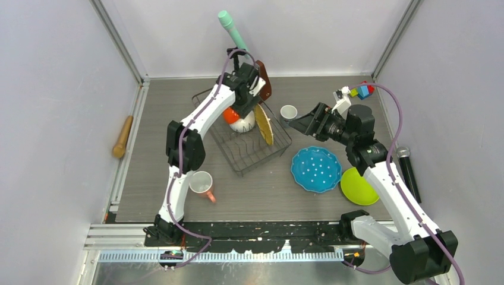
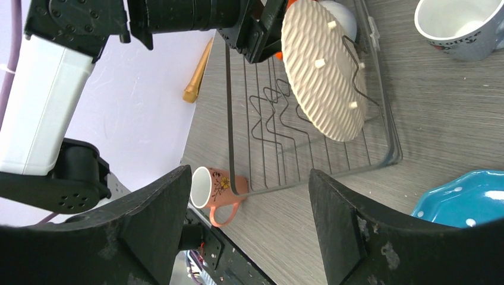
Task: Load the mixed dishes into the dish rack
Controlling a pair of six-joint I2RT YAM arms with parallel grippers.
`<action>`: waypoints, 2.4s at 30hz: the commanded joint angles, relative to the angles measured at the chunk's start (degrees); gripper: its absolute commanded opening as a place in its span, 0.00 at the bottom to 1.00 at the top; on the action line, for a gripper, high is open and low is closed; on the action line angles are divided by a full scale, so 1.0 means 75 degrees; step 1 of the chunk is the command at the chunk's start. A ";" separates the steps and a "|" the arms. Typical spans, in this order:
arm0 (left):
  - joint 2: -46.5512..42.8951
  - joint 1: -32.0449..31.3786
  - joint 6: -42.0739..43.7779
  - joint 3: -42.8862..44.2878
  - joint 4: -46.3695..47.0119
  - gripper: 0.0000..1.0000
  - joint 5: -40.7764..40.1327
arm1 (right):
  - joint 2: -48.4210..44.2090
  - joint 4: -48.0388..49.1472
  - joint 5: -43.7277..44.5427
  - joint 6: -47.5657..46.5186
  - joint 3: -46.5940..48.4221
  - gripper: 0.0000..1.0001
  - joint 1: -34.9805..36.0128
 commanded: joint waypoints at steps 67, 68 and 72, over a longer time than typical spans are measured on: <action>-0.0100 0.0364 -0.0866 0.0367 -0.0187 1.00 -0.2112 | 0.0577 0.0164 0.0021 -0.0099 0.0321 0.79 -0.0016; -0.0190 0.0364 -0.0930 0.0367 -0.0213 0.99 -0.2048 | 0.0672 0.0079 0.0091 -0.0141 0.0381 0.79 -0.0009; -0.0617 0.0364 -0.1375 0.0362 -0.0357 0.98 -0.1520 | 0.1048 -0.0304 0.0317 -0.0516 0.0752 0.79 0.0183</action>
